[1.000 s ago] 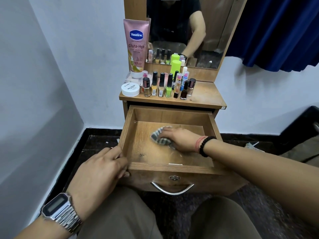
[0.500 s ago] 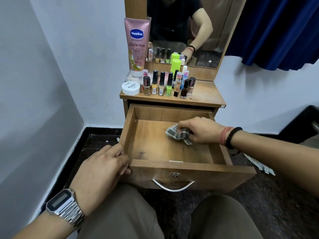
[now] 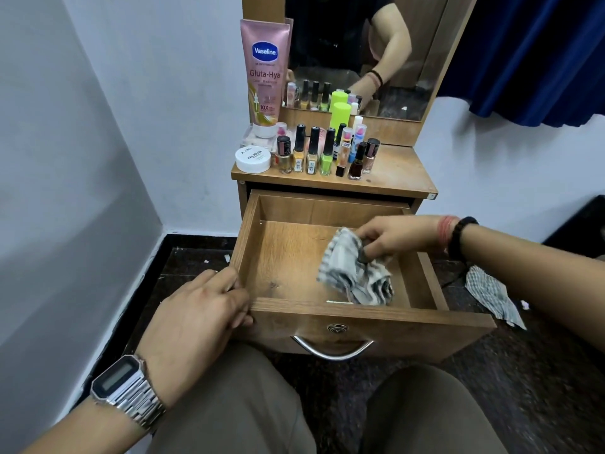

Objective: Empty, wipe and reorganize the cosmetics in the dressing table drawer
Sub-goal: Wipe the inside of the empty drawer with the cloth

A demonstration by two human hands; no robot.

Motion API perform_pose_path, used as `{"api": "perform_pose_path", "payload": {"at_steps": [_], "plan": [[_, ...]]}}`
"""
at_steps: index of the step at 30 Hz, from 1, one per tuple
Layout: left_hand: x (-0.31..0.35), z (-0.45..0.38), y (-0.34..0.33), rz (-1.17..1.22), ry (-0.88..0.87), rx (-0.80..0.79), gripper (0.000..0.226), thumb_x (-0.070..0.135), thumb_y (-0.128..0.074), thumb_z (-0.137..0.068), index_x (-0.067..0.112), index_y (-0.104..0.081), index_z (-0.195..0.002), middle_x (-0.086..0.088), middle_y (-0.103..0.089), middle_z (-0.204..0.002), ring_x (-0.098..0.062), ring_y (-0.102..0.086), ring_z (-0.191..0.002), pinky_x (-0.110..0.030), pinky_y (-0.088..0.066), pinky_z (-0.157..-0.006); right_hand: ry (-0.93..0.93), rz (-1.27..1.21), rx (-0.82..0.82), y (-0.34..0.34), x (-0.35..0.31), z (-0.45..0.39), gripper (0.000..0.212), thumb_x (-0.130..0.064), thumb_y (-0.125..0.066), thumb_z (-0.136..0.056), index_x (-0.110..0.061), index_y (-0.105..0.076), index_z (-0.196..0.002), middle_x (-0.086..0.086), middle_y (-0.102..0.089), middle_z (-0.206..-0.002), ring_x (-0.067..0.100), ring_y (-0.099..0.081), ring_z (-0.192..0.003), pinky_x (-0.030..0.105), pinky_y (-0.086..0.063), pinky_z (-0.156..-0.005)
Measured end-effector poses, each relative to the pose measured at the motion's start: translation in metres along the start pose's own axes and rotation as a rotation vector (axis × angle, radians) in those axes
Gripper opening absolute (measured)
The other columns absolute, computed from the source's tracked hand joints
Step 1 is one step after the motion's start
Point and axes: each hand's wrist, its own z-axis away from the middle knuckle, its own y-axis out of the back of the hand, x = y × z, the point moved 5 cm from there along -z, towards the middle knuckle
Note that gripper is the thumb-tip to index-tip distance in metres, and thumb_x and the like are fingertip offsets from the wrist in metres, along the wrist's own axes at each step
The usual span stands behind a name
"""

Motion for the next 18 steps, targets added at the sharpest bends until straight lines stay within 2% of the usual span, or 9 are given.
{"api": "perform_pose_path", "payload": {"at_steps": [1, 2, 3, 4, 6, 9, 14, 18], "plan": [[0.000, 0.000, 0.000, 0.007, 0.002, -0.001, 0.050, 0.025, -0.081, -0.067, 0.026, -0.031, -0.058, 0.008, -0.048, -0.072, -0.017, -0.049, -0.065, -0.028, -0.034, -0.044, -0.009, 0.057, 0.059, 0.009, 0.002, -0.001, 0.030, -0.007, -0.057, -0.090, -0.020, -0.062, -0.117, -0.002, -0.071, -0.108, 0.013, -0.067, -0.096, 0.029, -0.056, -0.085], [0.000, 0.000, 0.001, 0.008, 0.001, -0.004, 0.051, 0.024, -0.081, -0.066, 0.026, -0.031, -0.058, 0.008, -0.049, -0.072, -0.017, -0.049, -0.065, -0.028, -0.035, -0.044, -0.009, 0.229, 0.170, 0.017, 0.004, -0.002, 0.038, -0.007, -0.058, -0.089, -0.020, -0.058, -0.124, -0.002, -0.068, -0.116, 0.013, -0.064, -0.102, 0.030, -0.053, -0.091], [0.001, 0.000, 0.001, 0.004, -0.002, -0.007, 0.051, 0.024, -0.082, -0.065, 0.026, -0.032, -0.058, 0.007, -0.049, -0.072, -0.017, -0.050, -0.065, -0.029, -0.034, -0.043, -0.006, 0.402, 0.288, 0.021, 0.003, -0.003, 0.042, -0.010, -0.060, -0.088, -0.022, -0.055, -0.127, -0.001, -0.064, -0.121, 0.012, -0.061, -0.104, 0.029, -0.050, -0.092], [0.001, 0.000, 0.001, -0.005, -0.007, -0.010, 0.052, 0.023, -0.083, -0.063, 0.026, -0.032, -0.057, 0.007, -0.049, -0.071, -0.017, -0.050, -0.064, -0.028, -0.032, -0.044, 0.030, 0.469, 0.351, 0.017, 0.001, -0.003, 0.043, -0.014, -0.062, -0.088, -0.024, -0.054, -0.128, -0.002, -0.063, -0.123, 0.011, -0.059, -0.101, 0.027, -0.049, -0.089], [0.001, -0.001, 0.001, -0.025, -0.012, -0.014, 0.051, 0.023, -0.085, -0.061, 0.025, -0.034, -0.056, 0.007, -0.050, -0.071, -0.017, -0.051, -0.062, -0.025, -0.029, -0.045, 0.136, 0.454, 0.283, -0.012, -0.005, -0.005, 0.046, -0.024, -0.067, -0.086, -0.028, -0.051, -0.129, -0.005, -0.061, -0.122, 0.007, -0.057, -0.094, 0.024, -0.047, -0.081], [0.001, -0.002, 0.000, -0.034, -0.018, -0.011, 0.054, 0.024, -0.086, -0.059, 0.026, -0.032, -0.057, 0.007, -0.049, -0.070, -0.017, -0.051, -0.061, -0.024, -0.027, -0.045, 0.214, 0.584, 0.193, -0.051, -0.003, -0.014, 0.058, -0.031, -0.072, -0.081, -0.026, -0.048, -0.134, -0.004, -0.051, -0.132, 0.016, -0.054, -0.107, 0.027, -0.043, -0.086], [0.002, -0.001, 0.000, -0.043, -0.018, -0.015, 0.049, 0.024, -0.085, -0.061, 0.025, -0.036, -0.056, 0.008, -0.048, -0.070, -0.017, -0.050, -0.061, -0.024, -0.028, -0.045, 0.211, 0.459, 0.351, -0.039, -0.015, -0.044, 0.066, -0.024, -0.074, -0.081, -0.015, -0.044, -0.140, 0.004, -0.050, -0.140, 0.021, -0.048, -0.126, 0.028, -0.035, -0.103], [0.002, -0.001, 0.002, -0.058, -0.013, -0.034, 0.046, 0.025, -0.086, -0.057, 0.022, -0.041, -0.053, 0.006, -0.050, -0.069, -0.016, -0.051, -0.060, -0.018, -0.019, -0.045, 0.296, 0.476, 0.330, -0.054, -0.063, -0.080, 0.064, -0.024, -0.071, -0.084, -0.009, -0.045, -0.141, 0.008, -0.045, -0.145, 0.023, -0.040, -0.133, 0.031, -0.028, -0.111]]}}
